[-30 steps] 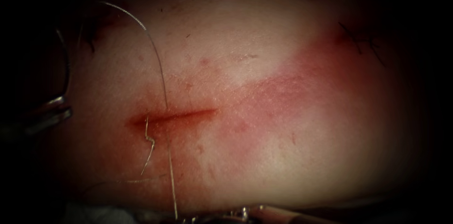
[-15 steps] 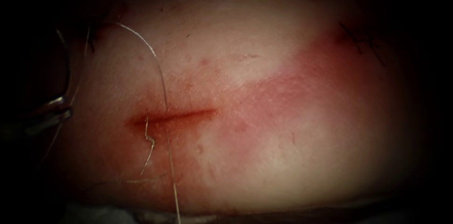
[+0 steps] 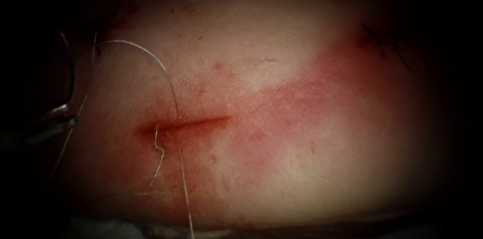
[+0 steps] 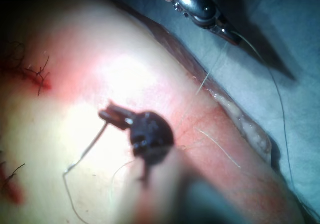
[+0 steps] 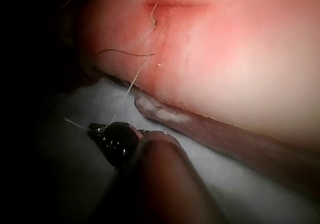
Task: Wound Closure
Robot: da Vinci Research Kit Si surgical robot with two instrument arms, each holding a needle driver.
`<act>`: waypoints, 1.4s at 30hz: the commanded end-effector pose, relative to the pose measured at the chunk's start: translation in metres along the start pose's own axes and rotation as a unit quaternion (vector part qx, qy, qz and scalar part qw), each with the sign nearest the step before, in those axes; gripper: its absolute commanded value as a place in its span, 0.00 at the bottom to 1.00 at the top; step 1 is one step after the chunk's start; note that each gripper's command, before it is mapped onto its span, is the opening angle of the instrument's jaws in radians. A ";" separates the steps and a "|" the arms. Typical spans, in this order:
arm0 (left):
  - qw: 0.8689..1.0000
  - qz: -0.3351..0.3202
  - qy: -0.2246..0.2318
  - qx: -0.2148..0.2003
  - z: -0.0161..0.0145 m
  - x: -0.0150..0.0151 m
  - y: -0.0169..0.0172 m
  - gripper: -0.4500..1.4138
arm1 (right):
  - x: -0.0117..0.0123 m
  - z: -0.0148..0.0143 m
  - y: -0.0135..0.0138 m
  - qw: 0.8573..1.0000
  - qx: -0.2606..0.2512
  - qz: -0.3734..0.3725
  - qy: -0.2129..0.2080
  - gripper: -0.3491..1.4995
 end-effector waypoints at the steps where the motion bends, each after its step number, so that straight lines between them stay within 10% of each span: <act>1: 1.000 -0.001 0.000 -0.001 0.0005 -0.0003 0.0007 0.00 | 0.0006 0.0011 -0.0017 1.000 0.010 0.011 0.008 0.00; 21: 1.000 -0.001 0.000 -0.001 0.0005 -0.0003 0.0006 0.00 | 0.0043 0.0001 -0.0066 0.994 0.090 0.033 0.043 0.00; 23: 1.000 -0.001 0.000 -0.003 0.0005 -0.0003 0.0006 0.00 | 0.0049 -0.0014 -0.0049 0.998 0.018 0.047 0.037 0.82; 24: 1.000 -0.001 0.000 -0.003 0.0005 -0.0003 0.0006 0.00 | 0.0050 -0.0021 -0.0041 0.998 -0.002 0.051 0.040 0.89; 34: 1.000 -0.001 0.000 -0.003 0.0005 -0.0003 0.0006 0.00 | 0.0006 -0.0178 0.0083 0.991 -0.125 0.020 0.046 0.90; 42: 1.000 0.000 -0.001 -0.002 0.0010 -0.0003 0.0009 0.00 | -0.0057 -0.0118 0.0174 0.979 -0.170 -0.111 0.001 0.84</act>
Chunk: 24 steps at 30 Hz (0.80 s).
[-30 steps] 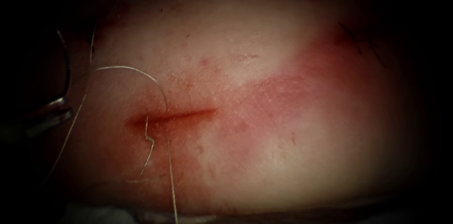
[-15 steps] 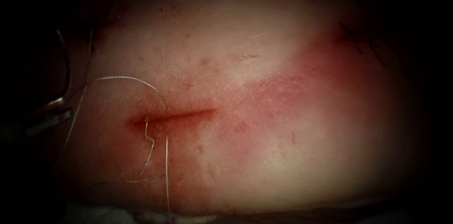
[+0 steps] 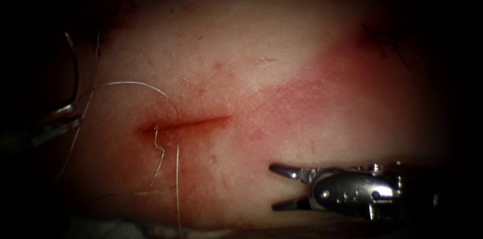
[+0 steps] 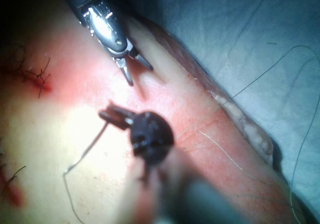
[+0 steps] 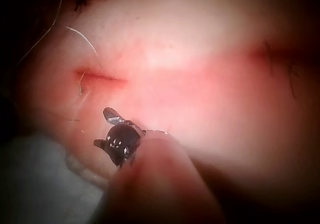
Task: Wound Closure
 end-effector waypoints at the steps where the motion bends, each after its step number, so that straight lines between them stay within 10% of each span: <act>1: 1.000 -0.001 0.000 -0.001 0.0004 -0.0003 0.0006 0.00 | -0.0026 0.0043 0.0003 1.000 -0.005 -0.011 -0.002 0.84; 15: 1.000 -0.004 0.001 -0.002 0.0002 -0.0005 0.0006 0.00 | -0.0047 0.0167 0.0017 0.998 -0.024 -0.060 0.019 0.79; 24: 1.000 -0.004 0.002 -0.002 0.0002 -0.0005 0.0005 0.00 | -0.0059 0.0193 0.0009 0.997 -0.020 -0.072 0.023 0.76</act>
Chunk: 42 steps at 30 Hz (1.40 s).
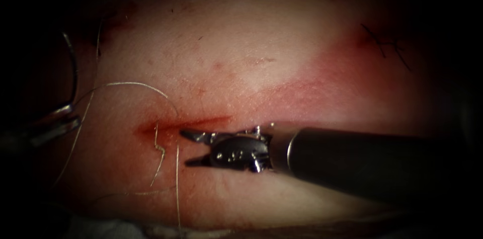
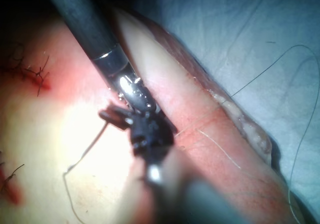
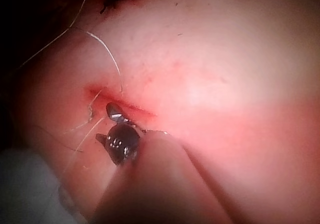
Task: Wound Closure
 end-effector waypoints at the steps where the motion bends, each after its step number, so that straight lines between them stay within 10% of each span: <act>1: 1.000 -0.001 0.000 -0.001 0.0005 -0.0003 0.0007 0.00 | 0.0000 0.0021 -0.0013 1.000 0.007 -0.003 0.003 0.74; 5: 1.000 -0.001 0.000 -0.001 0.0005 -0.0003 0.0007 0.00 | 0.0000 0.0030 -0.0015 1.000 0.018 -0.008 0.003 0.56; 6: 1.000 -0.001 0.000 -0.001 0.0004 -0.0003 0.0007 0.00 | -0.0001 0.0032 -0.0015 0.999 0.034 -0.008 -0.007 0.26; 8: 1.000 -0.001 0.000 -0.001 0.0004 -0.0003 0.0006 0.00 | -0.0001 0.0034 -0.0014 0.999 0.033 -0.008 -0.007 0.20; 9: 1.000 -0.001 0.000 -0.001 0.0004 -0.0003 0.0006 0.00 | -0.0001 0.0036 -0.0012 0.999 0.033 -0.008 -0.008 0.00; 22: 1.000 -0.001 0.000 -0.001 0.0004 -0.0002 0.0006 0.00 | 0.0009 -0.0010 -0.0038 0.996 0.062 0.053 -0.018 0.00; 32: 1.000 -0.001 0.000 -0.001 0.0005 -0.0003 0.0006 0.00 | 0.0093 -0.0028 -0.0092 0.994 0.100 0.053 -0.001 0.00; 42: 1.000 -0.001 0.001 -0.001 0.0004 -0.0004 0.0005 0.00 | 0.0116 -0.0037 -0.0108 0.990 0.124 0.068 0.005 0.00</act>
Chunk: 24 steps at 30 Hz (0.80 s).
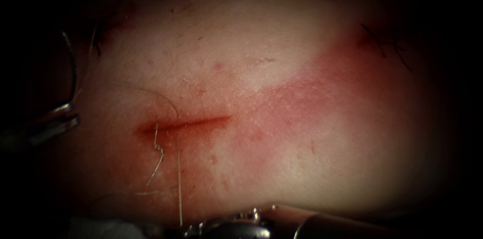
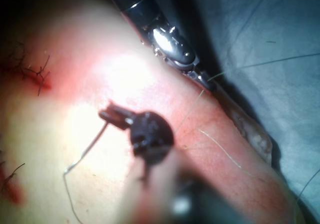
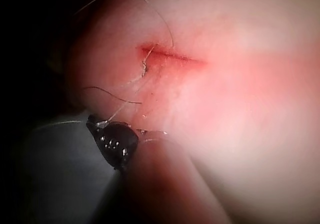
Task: Wound Closure
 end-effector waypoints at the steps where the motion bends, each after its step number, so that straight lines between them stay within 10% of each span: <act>1: 1.000 -0.001 0.001 -0.002 0.0003 -0.0004 0.0005 0.00 | 0.0011 0.0010 -0.0012 1.000 0.007 0.001 0.005 0.00; 4: 1.000 -0.001 0.001 -0.002 0.0002 -0.0004 0.0005 0.00 | 0.0014 0.0009 -0.0009 1.000 -0.003 0.003 0.005 0.00; 5: 1.000 -0.001 0.001 -0.002 0.0002 -0.0004 0.0005 0.00 | 0.0014 0.0008 -0.0003 1.000 -0.026 0.007 -0.007 0.37; 6: 1.000 -0.001 0.001 -0.002 0.0002 -0.0004 0.0005 0.00 | 0.0014 0.0008 -0.0003 1.000 -0.026 0.007 -0.007 0.37; 9: 1.000 0.000 0.002 -0.003 -0.0002 -0.0005 0.0005 0.00 | 0.0008 -0.0006 0.0008 0.998 -0.049 0.038 -0.017 0.84; 18: 1.000 -0.007 -0.001 -0.006 -0.0006 -0.0015 0.0027 0.00 | 0.0013 -0.0076 0.0053 0.992 -0.069 0.102 -0.026 0.91; 24: 1.000 -0.010 -0.005 -0.013 0.0004 -0.0033 0.0036 0.00 | 0.0026 -0.0084 0.0142 0.978 -0.142 0.156 0.001 0.90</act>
